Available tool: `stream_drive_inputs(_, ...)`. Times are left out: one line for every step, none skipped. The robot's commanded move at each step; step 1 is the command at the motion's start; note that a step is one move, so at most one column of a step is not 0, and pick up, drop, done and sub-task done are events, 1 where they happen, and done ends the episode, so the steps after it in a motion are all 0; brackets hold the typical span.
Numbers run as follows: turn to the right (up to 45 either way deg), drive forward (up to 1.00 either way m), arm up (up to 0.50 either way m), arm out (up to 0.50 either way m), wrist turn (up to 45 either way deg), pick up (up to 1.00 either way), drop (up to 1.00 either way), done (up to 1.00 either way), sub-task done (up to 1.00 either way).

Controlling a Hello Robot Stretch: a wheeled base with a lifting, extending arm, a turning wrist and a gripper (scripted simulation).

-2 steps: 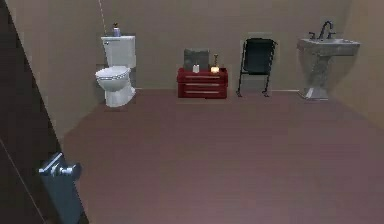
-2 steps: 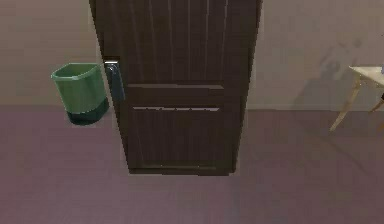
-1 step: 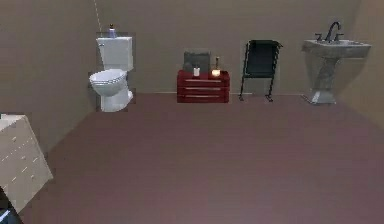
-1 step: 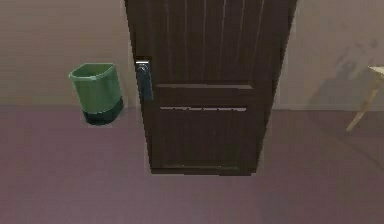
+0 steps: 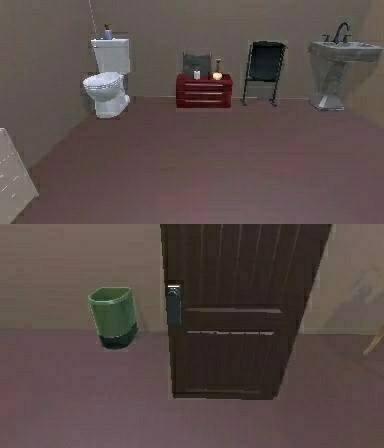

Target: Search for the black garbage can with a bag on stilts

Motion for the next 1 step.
stream_drive_inputs(45.0,0.00,0.00,0.00,0.0,0.00,0.00,0.00,0.00)
